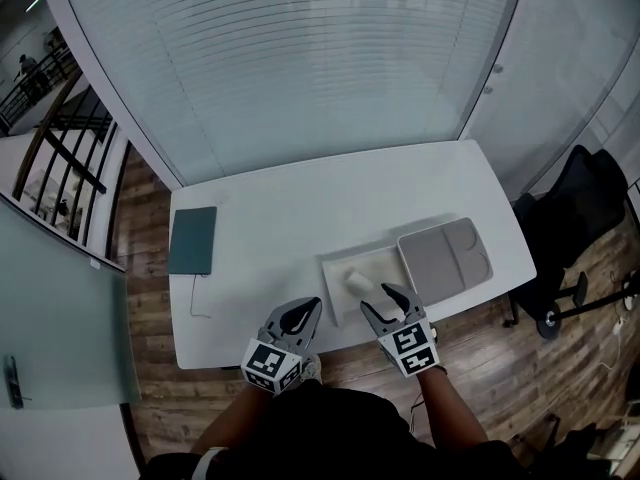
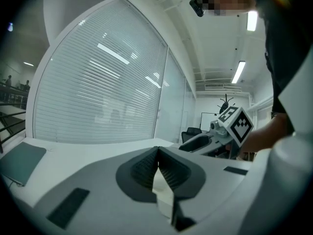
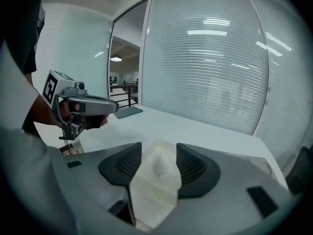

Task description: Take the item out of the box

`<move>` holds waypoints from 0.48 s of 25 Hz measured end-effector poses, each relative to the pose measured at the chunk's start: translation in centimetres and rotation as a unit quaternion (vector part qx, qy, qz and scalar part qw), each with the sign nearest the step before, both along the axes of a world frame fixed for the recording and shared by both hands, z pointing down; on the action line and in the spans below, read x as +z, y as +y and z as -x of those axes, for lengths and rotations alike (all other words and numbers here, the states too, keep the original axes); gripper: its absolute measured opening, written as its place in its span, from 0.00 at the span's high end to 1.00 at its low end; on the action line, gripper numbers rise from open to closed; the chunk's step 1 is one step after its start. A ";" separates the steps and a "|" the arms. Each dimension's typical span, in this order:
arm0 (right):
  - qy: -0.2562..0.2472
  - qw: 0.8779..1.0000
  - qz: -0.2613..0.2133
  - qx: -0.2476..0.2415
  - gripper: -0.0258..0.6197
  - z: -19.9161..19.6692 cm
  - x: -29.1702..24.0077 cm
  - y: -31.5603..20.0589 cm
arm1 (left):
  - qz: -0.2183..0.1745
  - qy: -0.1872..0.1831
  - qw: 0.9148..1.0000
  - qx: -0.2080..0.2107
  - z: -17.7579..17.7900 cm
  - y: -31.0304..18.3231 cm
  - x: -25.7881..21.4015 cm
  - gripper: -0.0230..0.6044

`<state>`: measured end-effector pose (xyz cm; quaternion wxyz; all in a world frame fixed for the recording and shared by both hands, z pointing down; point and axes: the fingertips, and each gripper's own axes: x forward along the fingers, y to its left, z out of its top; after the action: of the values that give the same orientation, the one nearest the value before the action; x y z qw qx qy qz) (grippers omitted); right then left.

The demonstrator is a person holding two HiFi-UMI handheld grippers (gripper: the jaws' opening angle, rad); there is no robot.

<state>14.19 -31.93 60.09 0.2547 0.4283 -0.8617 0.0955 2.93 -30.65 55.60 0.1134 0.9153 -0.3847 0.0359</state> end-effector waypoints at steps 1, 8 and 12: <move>0.007 1.000 0.007 -0.005 0.59 0.1 0.5 -0.2 | 0.001 0.001 1.000 -0.001 0.2 -0.1 0.0 0.95; 0.052 0.995 0.078 -0.039 0.38 0.9 4.6 -1.8 | 0.011 0.000 1.000 -0.012 2.0 -1.0 0.6 0.95; 0.078 0.989 0.118 -0.051 0.30 1.0 6.6 -3.2 | 0.016 0.001 1.000 -0.016 2.9 -1.5 0.8 0.95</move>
<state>13.15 -35.10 66.73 0.3746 0.3570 -0.8424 0.1501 -0.01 -32.11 56.44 0.1286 0.9072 -0.3986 0.0392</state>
